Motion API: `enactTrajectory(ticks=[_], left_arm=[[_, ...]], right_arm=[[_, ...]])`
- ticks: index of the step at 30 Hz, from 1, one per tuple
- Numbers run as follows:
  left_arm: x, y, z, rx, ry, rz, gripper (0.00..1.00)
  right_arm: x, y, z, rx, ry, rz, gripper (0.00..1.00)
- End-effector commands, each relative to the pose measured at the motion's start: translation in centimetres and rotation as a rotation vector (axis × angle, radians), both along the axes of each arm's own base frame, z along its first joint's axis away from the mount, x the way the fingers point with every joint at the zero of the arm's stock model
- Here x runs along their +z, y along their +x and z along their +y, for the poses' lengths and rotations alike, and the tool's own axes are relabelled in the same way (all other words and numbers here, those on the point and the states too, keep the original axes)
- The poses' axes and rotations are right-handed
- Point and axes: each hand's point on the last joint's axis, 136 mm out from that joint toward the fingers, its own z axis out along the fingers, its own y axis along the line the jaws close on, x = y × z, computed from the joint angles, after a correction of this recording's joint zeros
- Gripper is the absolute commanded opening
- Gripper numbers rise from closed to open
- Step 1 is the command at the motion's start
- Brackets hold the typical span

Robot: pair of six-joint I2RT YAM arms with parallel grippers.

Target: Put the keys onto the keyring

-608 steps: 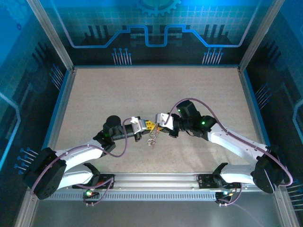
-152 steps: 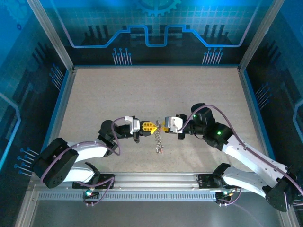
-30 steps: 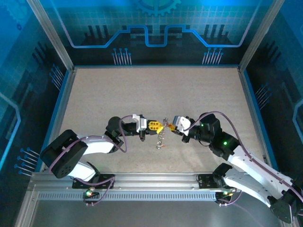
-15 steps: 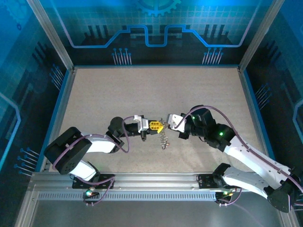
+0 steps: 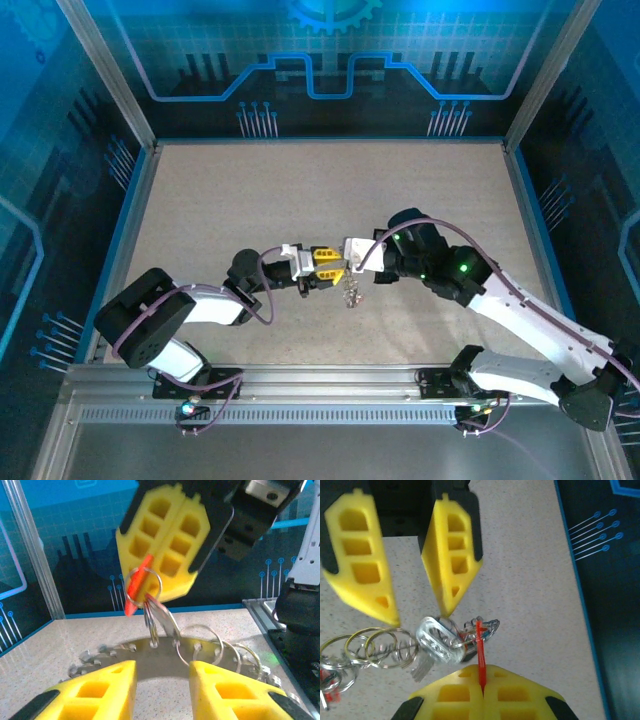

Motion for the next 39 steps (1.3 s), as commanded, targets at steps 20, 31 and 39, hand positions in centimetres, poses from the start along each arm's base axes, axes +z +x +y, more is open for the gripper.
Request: enactTrajectory(ticks=[20, 31, 39], left_arm=[[-1.8, 6.8, 10.9, 0.752, -0.108, 0.165, 0.79], [-6.5, 7.5, 23.7, 1.32, -0.266, 0.643, 0.99], [-4.9, 5.3, 29.9, 1.487, -0.303, 0.759, 0.99]], right_arm=[[7.7, 3.6, 2.0, 0.035, -0.116, -0.277, 0.0], [7.2, 4.7, 4.7, 0.05, -0.053, -0.2, 0.0], [2.9, 4.8, 10.6, 0.096, 0.027, -0.004, 0.0]])
